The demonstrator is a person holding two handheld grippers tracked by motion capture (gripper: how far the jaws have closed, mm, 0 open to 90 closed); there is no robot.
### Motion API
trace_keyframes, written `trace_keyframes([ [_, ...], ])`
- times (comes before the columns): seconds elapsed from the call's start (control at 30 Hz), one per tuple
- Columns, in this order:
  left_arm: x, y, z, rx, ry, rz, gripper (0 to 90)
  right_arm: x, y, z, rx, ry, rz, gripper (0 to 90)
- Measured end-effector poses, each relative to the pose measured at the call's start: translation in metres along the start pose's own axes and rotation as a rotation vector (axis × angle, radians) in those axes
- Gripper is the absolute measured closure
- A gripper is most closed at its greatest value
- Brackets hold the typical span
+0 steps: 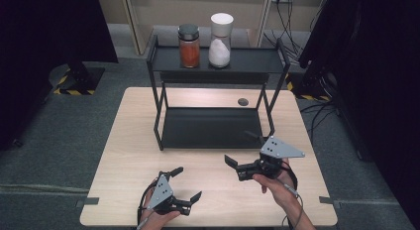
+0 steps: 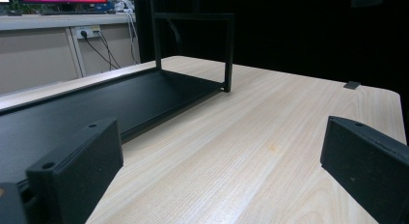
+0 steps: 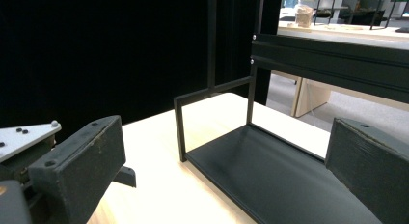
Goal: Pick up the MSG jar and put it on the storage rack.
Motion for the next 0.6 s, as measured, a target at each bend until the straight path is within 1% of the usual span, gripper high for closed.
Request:
trace_keyframes([
  [0.17,0.000,0.001,0.002,-0.008,0.001,-0.004,0.5,0.008,0.000,0.001,-0.001,0.000,0.002,0.8],
  [0.33,-0.001,0.001,0.002,-0.010,0.000,-0.006,0.5,0.016,-0.001,0.001,-0.007,-0.012,0.003,0.8],
  [0.5,-0.001,0.001,0.003,-0.013,0.001,-0.004,0.5,0.024,-0.001,0.002,-0.004,-0.005,0.005,0.8],
  [0.6,-0.001,0.002,0.003,-0.015,0.001,-0.003,0.5,0.028,-0.001,0.002,-0.008,-0.011,0.003,0.8],
])
Point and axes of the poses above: each handheld gripper's, and its own axes: y roughly backward along the jaws, x roughly out of its underside, z roughly to its left, the point moved 10 cm from there along -y, roughly forward along the jaws, and after that the axes turned 6 degrees about -y, right-handed, at the moved point
